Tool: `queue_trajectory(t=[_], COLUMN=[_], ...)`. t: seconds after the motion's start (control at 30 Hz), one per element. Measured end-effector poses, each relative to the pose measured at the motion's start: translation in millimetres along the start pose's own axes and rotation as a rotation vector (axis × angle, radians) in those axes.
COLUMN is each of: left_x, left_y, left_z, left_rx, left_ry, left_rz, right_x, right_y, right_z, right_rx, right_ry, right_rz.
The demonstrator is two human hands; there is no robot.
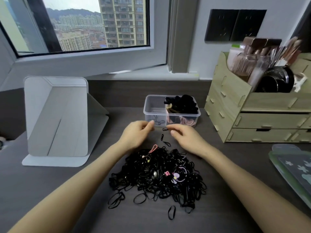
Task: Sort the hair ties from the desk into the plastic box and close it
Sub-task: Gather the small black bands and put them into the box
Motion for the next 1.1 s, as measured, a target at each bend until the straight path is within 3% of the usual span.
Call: queue_trajectory(t=[0.07,0.13,0.23,0.37,0.47,0.57,0.63,0.73,0.87,0.93,1.0,1.1], left_x=[2.2,7.9,8.7,2.2,1.5,1.2,2.8,6.0,7.5,6.4,8.3,15.5], left_y=[16.2,33.3,51.9,61.3,60.5,53.6,46.4,33.0,9.1,-4.1,-17.9,-46.5], left_z=[-4.4,-5.1,-3.6,-0.7,-4.7,-7.6,-9.7,-12.1,-15.8,-24.7,-35.9,-35.1], left_rx=[-0.166,-0.209,-0.149,-0.059,-0.073,-0.056,-0.035,0.004,0.063,0.054,0.043,0.3], left_ry=[-0.061,-0.207,-0.394,-0.488,-0.506,-0.497,-0.497,-0.489,-0.412,-0.245,0.009,0.251], left_rz=[-0.1,-0.202,-0.306,-0.371,-0.37,-0.369,-0.381,-0.391,-0.376,-0.331,-0.267,-0.234], right_x=[-4.2,-1.1,5.5,17.4,14.3,-8.3,-23.7,-25.1,15.1,29.1,34.5,33.6], right_y=[12.5,16.1,6.1,-20.1,-33.8,-49.4,-63.0,-78.8,-84.9,-82.9,-79.6,-75.9], right_z=[15.4,27.5,31.9,20.0,-6.4,-34.9,-35.6,-6.7,19.8,20.1,14.4,10.9], right_rx=[0.055,0.104,0.149,0.196,0.051,-0.177,-0.188,0.001,0.209,0.324,0.406,0.503], right_ry=[-0.096,-0.148,-0.116,0.208,0.391,0.195,0.071,-0.029,0.154,0.013,-0.286,-0.462], right_rz=[0.019,-0.001,-0.033,-0.065,-0.03,0.026,0.11,0.123,0.052,-0.005,-0.072,-0.081])
Point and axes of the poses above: each hand's wrist, its own y-axis towards the middle knuckle, its own z-axis out of the palm, x = y × z, the point moved 6 cm from there along y, towards the middle knuckle, and after that the axes turned 10 degrees about -z, right-handed, at the moved point
